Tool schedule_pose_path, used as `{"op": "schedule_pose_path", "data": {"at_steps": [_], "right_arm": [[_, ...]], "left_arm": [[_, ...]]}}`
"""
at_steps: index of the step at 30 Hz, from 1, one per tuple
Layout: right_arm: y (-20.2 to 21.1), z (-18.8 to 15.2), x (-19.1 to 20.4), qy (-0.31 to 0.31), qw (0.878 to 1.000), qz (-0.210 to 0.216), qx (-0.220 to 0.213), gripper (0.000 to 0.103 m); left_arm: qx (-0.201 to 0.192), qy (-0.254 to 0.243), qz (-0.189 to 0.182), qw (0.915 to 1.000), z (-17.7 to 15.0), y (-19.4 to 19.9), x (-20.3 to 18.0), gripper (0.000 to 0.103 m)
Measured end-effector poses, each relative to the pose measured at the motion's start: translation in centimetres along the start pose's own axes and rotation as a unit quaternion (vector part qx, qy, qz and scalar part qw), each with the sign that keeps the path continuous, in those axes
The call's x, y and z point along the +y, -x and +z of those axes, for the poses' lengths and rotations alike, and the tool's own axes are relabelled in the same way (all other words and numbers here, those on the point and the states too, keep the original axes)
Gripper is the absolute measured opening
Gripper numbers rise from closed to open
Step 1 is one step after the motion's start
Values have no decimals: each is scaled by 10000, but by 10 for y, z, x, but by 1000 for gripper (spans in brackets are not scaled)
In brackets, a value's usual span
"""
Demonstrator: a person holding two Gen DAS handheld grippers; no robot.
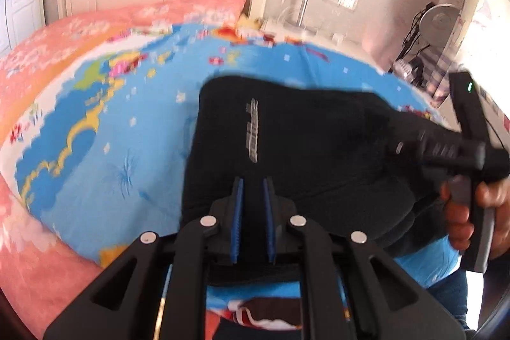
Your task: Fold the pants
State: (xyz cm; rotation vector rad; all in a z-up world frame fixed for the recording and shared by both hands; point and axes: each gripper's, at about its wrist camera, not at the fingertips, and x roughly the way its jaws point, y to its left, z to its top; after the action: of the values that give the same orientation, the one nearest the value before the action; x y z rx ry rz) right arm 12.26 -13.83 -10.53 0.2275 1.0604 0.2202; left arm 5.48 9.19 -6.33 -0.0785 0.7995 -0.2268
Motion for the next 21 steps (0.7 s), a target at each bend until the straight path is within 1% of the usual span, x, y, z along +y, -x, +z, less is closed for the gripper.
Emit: {"op": "schedule_pose_path", "data": {"at_steps": [1, 2, 4, 6, 7, 9, 11, 13, 15, 21], "right_arm": [[1, -1, 3, 76, 10000, -33, -13, 76], [1, -1, 3, 65, 10000, -51, -11, 75], [-1, -1, 2, 28, 10000, -50, -12, 75], [0, -2, 0, 17, 10000, -37, -25, 75], [0, -3, 0, 23, 10000, -50, -29, 75], [3, -4, 0, 53, 9999, -100, -50, 75], [4, -6, 2, 65, 9999, -122, -71, 75], [5, -5, 2, 41, 9999, -109, -55, 75], [3, -5, 2, 42, 9999, -101, -46, 75], [3, -7, 1, 34, 9999, -92, -56, 75]], "left_arm": [[-108, -15, 143, 9998, 12, 1, 3, 22], [-163, 26, 226, 9996, 23, -1, 7, 26], [-166, 41, 222, 9996, 42, -8, 12, 28], [7, -1, 370, 9993, 62, -25, 16, 28], [108, 49, 357, 9993, 70, -34, 20, 28], [352, 212, 193, 9990, 85, -53, 27, 27], [653, 213, 223, 9974, 98, -78, 30, 25], [976, 268, 189, 9947, 103, -100, 34, 24], [1169, 332, 168, 9924, 105, -116, 38, 24], [1305, 204, 169, 9911, 107, -122, 37, 25]]}}
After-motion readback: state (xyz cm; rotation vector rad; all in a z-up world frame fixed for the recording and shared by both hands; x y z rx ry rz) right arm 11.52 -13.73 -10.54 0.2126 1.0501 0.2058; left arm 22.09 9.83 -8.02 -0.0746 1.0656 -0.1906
